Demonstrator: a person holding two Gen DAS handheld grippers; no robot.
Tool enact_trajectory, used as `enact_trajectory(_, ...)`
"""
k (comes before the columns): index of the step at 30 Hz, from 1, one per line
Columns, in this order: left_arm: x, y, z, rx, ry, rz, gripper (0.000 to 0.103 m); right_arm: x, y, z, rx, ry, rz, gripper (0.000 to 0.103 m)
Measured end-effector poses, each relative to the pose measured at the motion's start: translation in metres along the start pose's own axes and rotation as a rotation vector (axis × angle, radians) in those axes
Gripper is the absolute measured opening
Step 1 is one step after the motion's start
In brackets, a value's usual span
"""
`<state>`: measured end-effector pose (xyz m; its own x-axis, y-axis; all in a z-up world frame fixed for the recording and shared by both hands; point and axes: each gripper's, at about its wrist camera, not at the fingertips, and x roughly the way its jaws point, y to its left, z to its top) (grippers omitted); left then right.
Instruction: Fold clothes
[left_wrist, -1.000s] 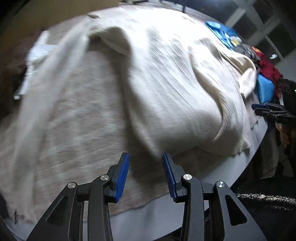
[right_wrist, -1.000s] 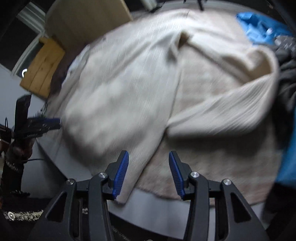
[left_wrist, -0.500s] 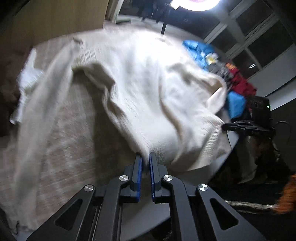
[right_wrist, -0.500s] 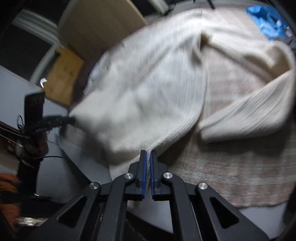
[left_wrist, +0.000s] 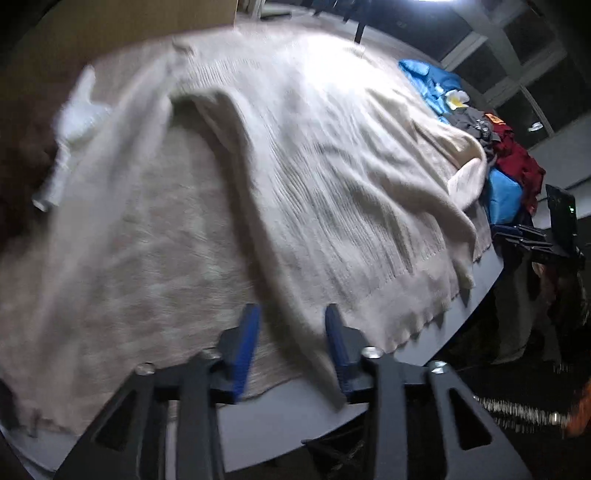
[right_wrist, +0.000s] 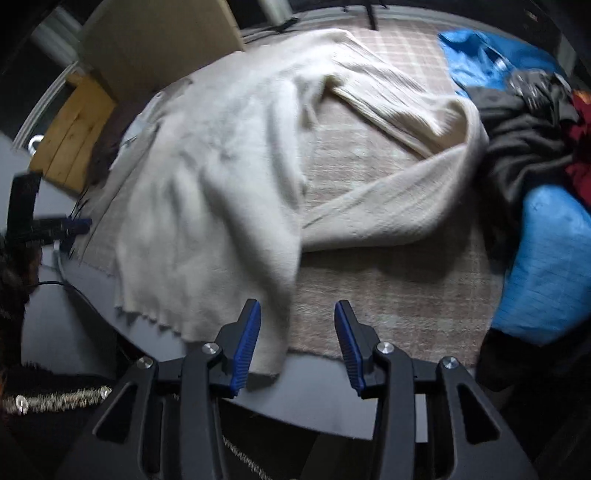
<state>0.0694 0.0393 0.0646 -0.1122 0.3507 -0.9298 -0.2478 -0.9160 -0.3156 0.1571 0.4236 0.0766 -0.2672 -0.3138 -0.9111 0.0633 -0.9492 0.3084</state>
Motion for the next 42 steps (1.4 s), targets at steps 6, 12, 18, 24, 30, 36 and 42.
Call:
enact_trajectory(6,0.046,-0.021,-0.015,0.002,0.088,-0.005,0.038,-0.007,-0.059,0.01,0.193,-0.087,-0.116,0.043)
enact_trajectory(12,0.056,-0.039,-0.019,0.031,0.076,-0.005,0.019,0.02,-0.087,0.029,0.354,-0.105,-0.04,0.044)
enact_trajectory(18,0.056,-0.046,-0.024,0.032,0.049,0.004,0.008,0.03,-0.07,0.042,0.232,-0.153,-0.013,0.007)
enact_trajectory(24,0.032,-0.039,-0.031,0.006,0.001,0.011,0.007,-0.04,-0.079,0.038,0.091,-0.238,-0.346,0.007)
enact_trajectory(30,0.018,-0.034,-0.038,-0.045,0.009,0.001,0.011,-0.111,-0.091,0.032,0.175,-0.304,-0.47,0.05)
enact_trajectory(36,-0.016,-0.011,-0.008,-0.043,-0.077,0.139,0.021,-0.084,-0.037,0.09,-0.038,-0.348,-0.261,0.05)
enact_trajectory(42,-0.016,0.033,0.071,0.007,-0.159,0.313,0.029,-0.006,-0.026,0.172,-0.078,-0.242,-0.227,0.05)
